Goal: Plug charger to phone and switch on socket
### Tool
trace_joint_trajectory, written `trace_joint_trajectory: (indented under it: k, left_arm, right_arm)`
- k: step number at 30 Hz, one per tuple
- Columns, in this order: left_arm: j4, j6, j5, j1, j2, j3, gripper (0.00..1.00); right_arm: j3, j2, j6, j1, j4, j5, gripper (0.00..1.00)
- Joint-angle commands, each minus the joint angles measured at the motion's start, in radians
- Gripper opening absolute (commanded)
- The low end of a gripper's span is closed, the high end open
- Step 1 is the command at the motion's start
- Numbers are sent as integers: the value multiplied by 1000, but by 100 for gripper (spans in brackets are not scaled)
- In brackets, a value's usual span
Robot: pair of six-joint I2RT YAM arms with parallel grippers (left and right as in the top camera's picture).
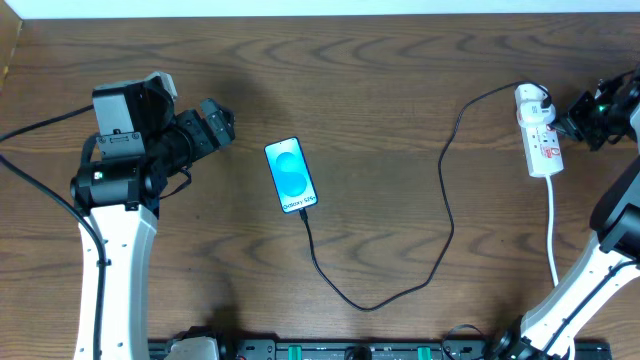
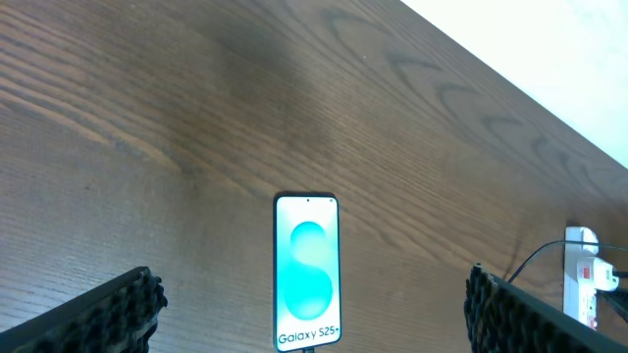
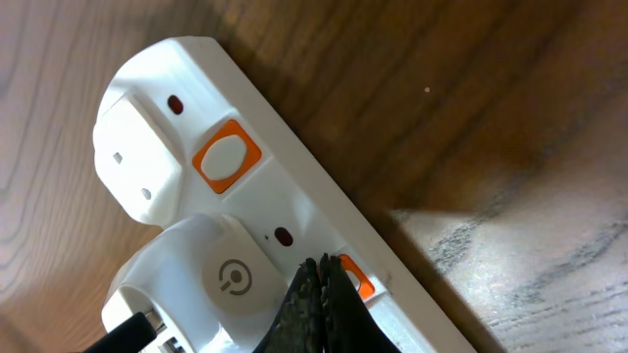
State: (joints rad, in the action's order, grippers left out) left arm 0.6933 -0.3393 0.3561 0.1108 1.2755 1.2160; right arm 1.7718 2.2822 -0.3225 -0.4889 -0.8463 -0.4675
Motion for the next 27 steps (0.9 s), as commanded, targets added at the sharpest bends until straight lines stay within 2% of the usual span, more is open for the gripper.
trace_joint_trajectory:
  k: [1,13,17,23,27]
  left_arm:
    - [2,6,-10,3,-2,0,99]
    - [2,6,-10,3,-2,0,99]
    - [2,6,-10,3,-2,0,99]
    - [2,6,-10,3,-2,0,99]
    - [2,6,-10,3,-2,0,99]
  right_arm:
    - [-26,35,-45,59,-39,-5,1]
    - [-26,35,-119,63,-74,-7,1]
    - [-26,35,-147,57,-61,45,1]
    - [-16,17,-190,-10,6,46,1]
    - [-1,-64,-185,-80,13,37,1]
